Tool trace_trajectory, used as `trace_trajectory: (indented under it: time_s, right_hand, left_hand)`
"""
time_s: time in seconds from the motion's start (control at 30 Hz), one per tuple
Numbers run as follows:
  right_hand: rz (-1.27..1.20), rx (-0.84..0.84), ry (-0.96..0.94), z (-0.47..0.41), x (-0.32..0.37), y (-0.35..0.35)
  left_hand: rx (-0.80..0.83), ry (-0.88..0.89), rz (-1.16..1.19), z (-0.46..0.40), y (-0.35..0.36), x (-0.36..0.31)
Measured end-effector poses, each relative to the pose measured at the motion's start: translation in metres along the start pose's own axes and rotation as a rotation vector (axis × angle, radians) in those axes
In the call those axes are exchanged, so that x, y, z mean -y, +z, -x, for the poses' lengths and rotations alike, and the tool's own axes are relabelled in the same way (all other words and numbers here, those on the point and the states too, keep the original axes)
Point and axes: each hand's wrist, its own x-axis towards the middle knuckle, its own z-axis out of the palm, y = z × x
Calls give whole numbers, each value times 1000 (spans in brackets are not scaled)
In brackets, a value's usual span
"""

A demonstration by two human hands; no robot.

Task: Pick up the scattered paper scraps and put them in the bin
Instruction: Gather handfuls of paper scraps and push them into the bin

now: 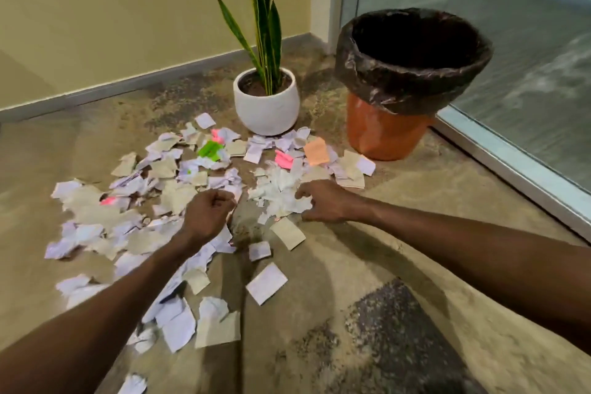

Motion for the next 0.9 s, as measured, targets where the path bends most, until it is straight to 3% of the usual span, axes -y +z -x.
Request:
trace_trajectory:
  time_s: [0.2, 0.27, 0.33, 0.43, 0.53, 0.67, 0.77, 0.9]
  right_hand:
    - [42, 102, 86, -17, -3, 59]
    - [10, 47, 160, -28, -5, 62]
    - [-18, -22, 255, -39, -6, 63]
    - [-30, -63, 363, -56, -5, 72]
    - [-7, -1, 398, -65, 8, 87]
    - [-43, 36, 233, -75, 36, 104]
    - [-124, 130, 45, -77, 63, 110]
    - [-83, 194, -177, -76, 87, 114]
  left_hand:
    - [-394, -110, -362, 59, -45, 114]
    - [-506, -331, -363, 71, -58, 141]
    - [-564, -662, -268, 79, -68, 162]
    - [-499, -917, -76, 74, -82, 212]
    - [-320, -844, 1, 61, -80, 260]
    - [-285, -465, -153, 78, -59, 176]
    - [-238, -247, -26, 88, -38, 129]
    - [-147, -25, 18, 95, -22, 117]
